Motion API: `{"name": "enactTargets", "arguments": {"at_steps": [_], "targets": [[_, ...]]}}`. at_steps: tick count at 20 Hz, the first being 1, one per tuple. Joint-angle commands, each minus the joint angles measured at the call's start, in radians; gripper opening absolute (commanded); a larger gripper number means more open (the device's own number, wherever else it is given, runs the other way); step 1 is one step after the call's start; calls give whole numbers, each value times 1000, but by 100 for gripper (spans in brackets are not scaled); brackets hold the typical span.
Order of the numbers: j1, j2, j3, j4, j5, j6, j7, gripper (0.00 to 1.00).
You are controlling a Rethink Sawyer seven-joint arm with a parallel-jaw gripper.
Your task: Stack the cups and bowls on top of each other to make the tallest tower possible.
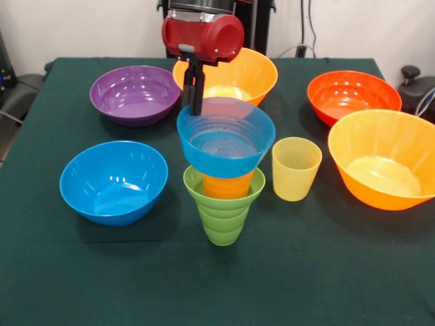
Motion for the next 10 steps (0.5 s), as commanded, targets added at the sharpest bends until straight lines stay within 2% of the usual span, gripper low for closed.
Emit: {"name": "enactTargets", "arguments": {"at_steps": [1, 3, 10], "targets": [[-37, -2, 120, 77, -88, -27, 123, 0], [-61, -4, 134, 79, -99, -29, 118, 0], [-59, 4, 127, 60, -99, -33, 122, 0]]}}
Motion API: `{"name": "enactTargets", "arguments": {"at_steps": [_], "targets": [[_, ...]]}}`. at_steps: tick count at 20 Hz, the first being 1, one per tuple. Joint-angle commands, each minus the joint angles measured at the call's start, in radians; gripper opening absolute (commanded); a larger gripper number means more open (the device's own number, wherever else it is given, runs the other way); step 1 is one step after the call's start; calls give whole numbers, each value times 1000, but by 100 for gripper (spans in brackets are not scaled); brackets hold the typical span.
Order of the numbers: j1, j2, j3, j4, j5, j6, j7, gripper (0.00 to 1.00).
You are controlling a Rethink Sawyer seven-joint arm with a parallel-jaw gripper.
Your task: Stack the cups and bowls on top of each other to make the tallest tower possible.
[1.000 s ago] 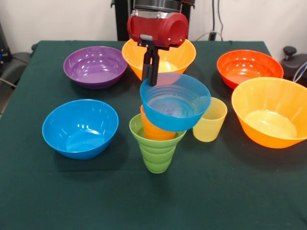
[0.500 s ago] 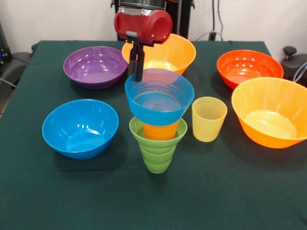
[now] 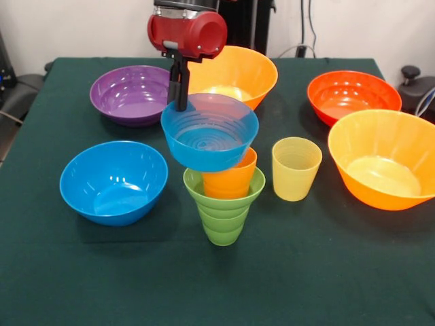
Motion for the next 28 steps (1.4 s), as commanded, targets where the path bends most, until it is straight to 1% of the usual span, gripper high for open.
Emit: {"name": "enactTargets", "arguments": {"at_steps": [1, 12, 28], "targets": [[-2, 18, 98, 34, -64, -23, 124, 0], [-12, 14, 116, 50, -75, -39, 130, 0], [-6, 22, 111, 50, -67, -60, 141, 0]]}}
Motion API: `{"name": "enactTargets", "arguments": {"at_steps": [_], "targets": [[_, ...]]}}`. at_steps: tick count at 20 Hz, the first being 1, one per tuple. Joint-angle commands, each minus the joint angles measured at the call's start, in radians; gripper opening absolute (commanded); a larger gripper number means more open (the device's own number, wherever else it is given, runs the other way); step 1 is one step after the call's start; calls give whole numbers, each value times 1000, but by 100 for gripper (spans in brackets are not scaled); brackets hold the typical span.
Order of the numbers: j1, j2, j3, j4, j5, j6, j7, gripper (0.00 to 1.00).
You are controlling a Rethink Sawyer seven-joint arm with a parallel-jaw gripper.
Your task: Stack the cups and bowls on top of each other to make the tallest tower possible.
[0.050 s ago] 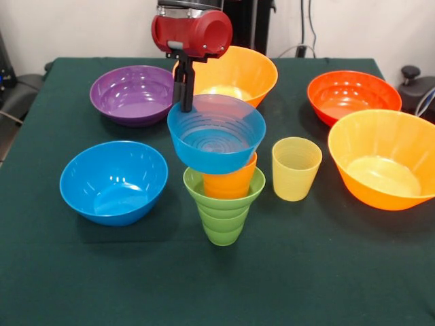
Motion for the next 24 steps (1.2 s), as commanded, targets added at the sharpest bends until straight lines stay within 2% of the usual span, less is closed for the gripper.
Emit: {"name": "enactTargets", "arguments": {"at_steps": [1, 5, 12, 24], "targets": [[0, 26, 86, 48, -68, -50, 140, 0], [-8, 31, 93, 50, -76, -64, 140, 0], [39, 44, 62, 29, -38, -63, 146, 0], [56, 53, 58, 18, -30, -64, 148, 0]]}}
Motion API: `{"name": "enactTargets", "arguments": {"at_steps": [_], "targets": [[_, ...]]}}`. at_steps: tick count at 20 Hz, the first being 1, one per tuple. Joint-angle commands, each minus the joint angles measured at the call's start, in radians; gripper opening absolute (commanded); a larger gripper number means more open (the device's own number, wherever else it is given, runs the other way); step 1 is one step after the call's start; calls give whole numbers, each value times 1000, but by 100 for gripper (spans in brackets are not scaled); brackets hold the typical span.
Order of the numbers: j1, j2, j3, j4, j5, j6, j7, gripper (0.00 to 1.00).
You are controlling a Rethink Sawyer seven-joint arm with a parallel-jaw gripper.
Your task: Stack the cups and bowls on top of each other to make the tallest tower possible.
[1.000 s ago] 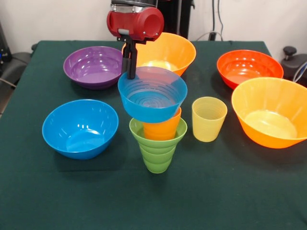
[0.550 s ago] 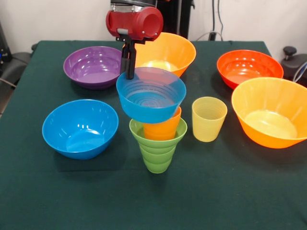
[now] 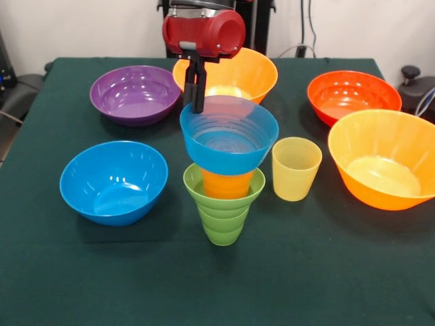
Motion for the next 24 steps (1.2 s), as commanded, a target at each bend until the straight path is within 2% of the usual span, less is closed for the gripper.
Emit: {"name": "enactTargets", "arguments": {"at_steps": [1, 24], "targets": [[29, 52, 57, 11, -30, -28, 147, 0], [30, 74, 41, 27, -57, -60, 136, 0]]}}
